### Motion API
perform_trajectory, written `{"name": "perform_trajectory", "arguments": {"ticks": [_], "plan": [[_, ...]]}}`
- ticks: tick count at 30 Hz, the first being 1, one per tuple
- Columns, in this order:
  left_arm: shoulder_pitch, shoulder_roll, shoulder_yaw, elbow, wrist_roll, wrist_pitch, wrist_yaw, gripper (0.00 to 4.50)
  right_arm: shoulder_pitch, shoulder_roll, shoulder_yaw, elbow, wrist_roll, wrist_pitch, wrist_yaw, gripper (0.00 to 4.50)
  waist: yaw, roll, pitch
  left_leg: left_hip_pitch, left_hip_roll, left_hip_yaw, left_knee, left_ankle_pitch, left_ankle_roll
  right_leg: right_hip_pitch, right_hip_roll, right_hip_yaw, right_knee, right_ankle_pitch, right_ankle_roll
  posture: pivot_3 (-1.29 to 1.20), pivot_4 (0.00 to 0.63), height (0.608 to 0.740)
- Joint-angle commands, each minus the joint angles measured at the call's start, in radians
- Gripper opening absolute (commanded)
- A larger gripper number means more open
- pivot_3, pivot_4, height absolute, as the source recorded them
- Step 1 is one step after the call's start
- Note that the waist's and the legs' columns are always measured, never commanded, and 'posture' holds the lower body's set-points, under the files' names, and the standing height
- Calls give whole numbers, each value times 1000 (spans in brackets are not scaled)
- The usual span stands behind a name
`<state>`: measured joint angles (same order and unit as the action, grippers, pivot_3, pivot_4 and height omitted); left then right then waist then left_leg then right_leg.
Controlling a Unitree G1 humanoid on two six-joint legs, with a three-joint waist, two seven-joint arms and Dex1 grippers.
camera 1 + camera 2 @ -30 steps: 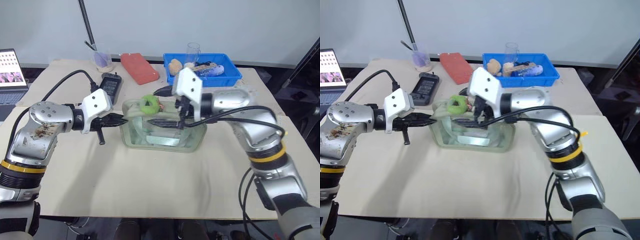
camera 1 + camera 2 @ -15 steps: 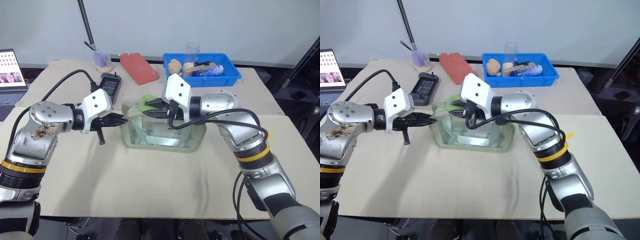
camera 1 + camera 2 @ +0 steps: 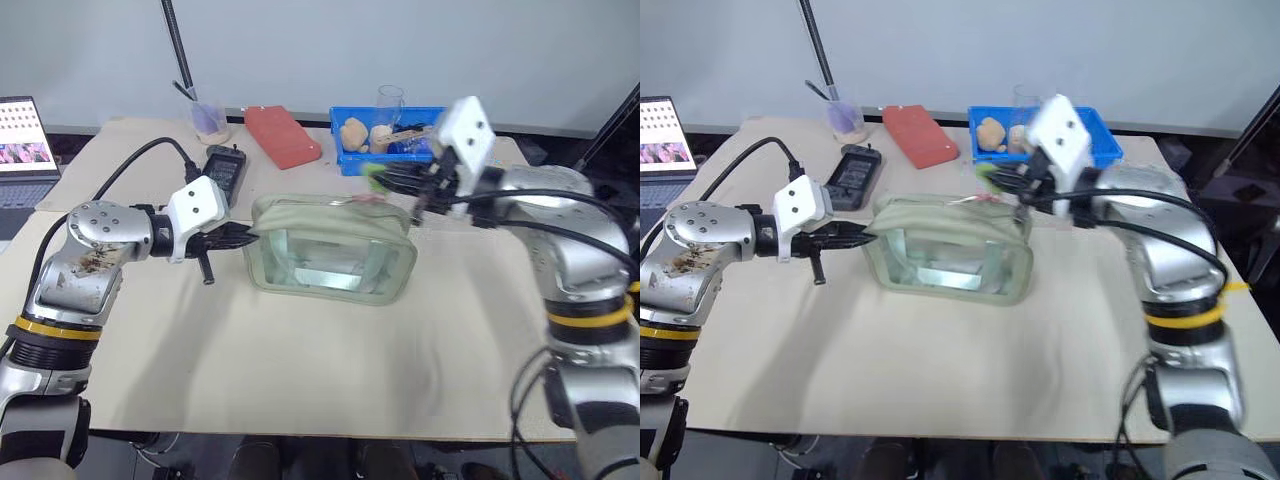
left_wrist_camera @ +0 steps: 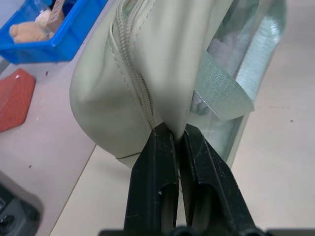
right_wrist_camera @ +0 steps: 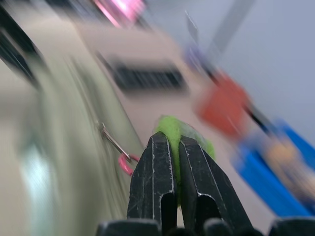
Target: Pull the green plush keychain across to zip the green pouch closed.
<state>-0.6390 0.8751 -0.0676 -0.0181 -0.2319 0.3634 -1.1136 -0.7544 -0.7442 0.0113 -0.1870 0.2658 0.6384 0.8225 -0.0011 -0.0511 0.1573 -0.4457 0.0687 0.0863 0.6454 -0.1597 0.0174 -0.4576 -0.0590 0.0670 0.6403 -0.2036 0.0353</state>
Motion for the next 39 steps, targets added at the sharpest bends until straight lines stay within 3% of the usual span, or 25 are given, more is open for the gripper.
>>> {"name": "perform_trajectory", "arguments": {"ticks": [1, 8, 17, 20, 25, 27, 31, 37, 39], "plan": [[-7, 20, -3, 25, 34, -35, -14, 0, 80, -80, -100, -109, -5, 22, -21, 28, -3, 0, 0, 0, 0, 0, 0, 0, 0, 0, 0, 0, 0, 0, 0, 0, 150, 740], [-9, 2, -15, 47, 48, -42, -14, 0, 224, -79, -175, -146, -45, 59, -155, 28, -12, 0, 0, 2, 0, -1, 0, 0, 0, 1, 0, 0, 1, -1, 0, 0, 150, 740], [-3, -13, -21, 33, 52, -22, 2, 0, 416, 153, 48, -122, -67, 24, -248, 28, -14, 0, -2, 3, 0, -1, 0, 0, 0, 2, 1, 0, 2, -1, 0, 0, 150, 740], [0, -14, -17, 23, 52, -10, 8, 0, 429, 155, 76, -87, -95, -8, -241, 28, -13, 0, -2, 3, 0, -1, 0, 0, 0, 2, 1, 0, 1, -1, 1, 0, 150, 740], [7, -16, -5, 17, 47, -8, 18, 0, 370, 105, 13, -35, -83, -39, -200, 28, -13, 0, -2, 4, 0, -1, 0, 0, 0, 3, 1, 0, 1, -2, 2, 0, 150, 740], [14, -17, 12, 7, 17, -6, 3, 0, 342, 69, -18, -17, -61, -49, -161, 820, -13, 0, -2, 4, 0, -1, 0, 0, 0, 3, 1, 0, 1, -2, 2, 0, 150, 740], [-19, -11, 105, 28, -104, 101, -25, 1563, 265, -37, -110, 3, 48, -19, -11, 2181, -13, 0, -1, 4, 0, -1, 0, 0, 0, 3, 1, 0, 1, -2, 2, 0, 150, 740], [-76, 62, 252, 45, -310, 333, -89, 4459, 115, -182, -236, -44, 351, 206, 195, 4285, -18, 0, 0, 4, 0, -1, -1, 0, 0, 2, 1, 0, 1, -2, 2, 0, 150, 740], [-88, 97, 275, 62, -334, 373, -96, 4500, 56, -207, -264, -71, 468, 318, 214, 4491, -21, 0, 0, 4, 1, -1, -2, 0, 0, 2, 1, 0, 1, -3, 2, 0, 150, 740]]}}
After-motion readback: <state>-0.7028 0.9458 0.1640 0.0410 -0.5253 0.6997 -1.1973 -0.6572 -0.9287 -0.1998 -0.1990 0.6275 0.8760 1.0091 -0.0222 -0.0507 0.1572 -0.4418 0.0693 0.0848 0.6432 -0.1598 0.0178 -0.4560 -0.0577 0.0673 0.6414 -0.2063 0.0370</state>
